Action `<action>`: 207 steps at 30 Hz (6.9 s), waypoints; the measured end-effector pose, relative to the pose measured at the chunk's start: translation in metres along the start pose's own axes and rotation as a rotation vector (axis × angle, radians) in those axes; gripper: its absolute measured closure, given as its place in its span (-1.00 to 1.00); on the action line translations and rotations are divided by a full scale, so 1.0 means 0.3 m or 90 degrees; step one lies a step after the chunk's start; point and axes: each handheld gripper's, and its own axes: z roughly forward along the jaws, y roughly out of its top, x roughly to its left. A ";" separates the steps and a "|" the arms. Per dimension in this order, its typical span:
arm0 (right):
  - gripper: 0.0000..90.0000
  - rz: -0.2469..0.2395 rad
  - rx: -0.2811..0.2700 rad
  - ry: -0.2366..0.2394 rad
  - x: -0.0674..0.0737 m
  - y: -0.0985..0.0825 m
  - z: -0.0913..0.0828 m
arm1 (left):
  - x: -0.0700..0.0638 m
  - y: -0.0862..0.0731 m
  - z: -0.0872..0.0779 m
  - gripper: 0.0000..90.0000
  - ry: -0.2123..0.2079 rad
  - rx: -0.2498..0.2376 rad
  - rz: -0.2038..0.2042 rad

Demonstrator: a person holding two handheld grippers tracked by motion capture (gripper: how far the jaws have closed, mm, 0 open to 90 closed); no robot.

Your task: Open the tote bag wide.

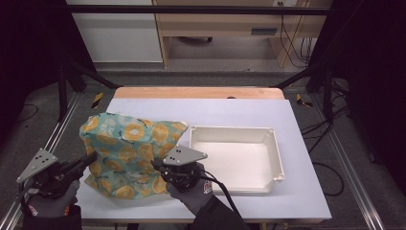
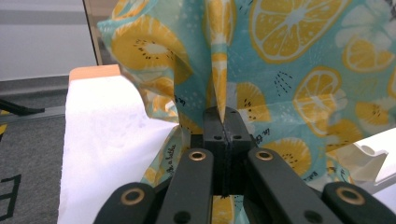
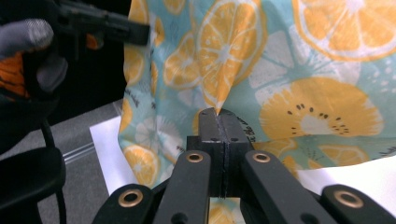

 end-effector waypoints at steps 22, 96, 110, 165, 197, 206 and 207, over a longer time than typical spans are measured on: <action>0.67 0.018 -0.008 -0.004 -0.040 -0.001 0.001 | 0.008 -0.026 0.018 1.00 0.004 0.021 -0.001; 0.92 -0.002 -0.004 -0.075 -0.102 -0.003 -0.025 | 0.017 -0.019 0.002 0.75 0.003 0.013 -0.010; 1.00 -0.010 -0.025 -0.058 -0.082 0.020 -0.041 | 0.038 0.094 -0.006 0.13 0.030 -0.034 0.008; 1.00 0.015 0.032 -0.023 -0.029 -0.121 0.065 | 0.020 -0.170 0.007 1.00 0.022 0.101 0.034; 1.00 0.053 0.087 -0.024 -0.022 -0.278 0.139 | 0.027 -0.263 0.060 1.00 0.018 0.167 0.047; 1.00 0.060 0.105 -0.029 -0.017 -0.315 0.162 | 0.030 -0.277 0.073 1.00 0.019 0.188 0.052; 1.00 0.060 0.109 -0.029 -0.017 -0.325 0.164 | 0.031 -0.281 0.078 1.00 0.017 0.195 0.053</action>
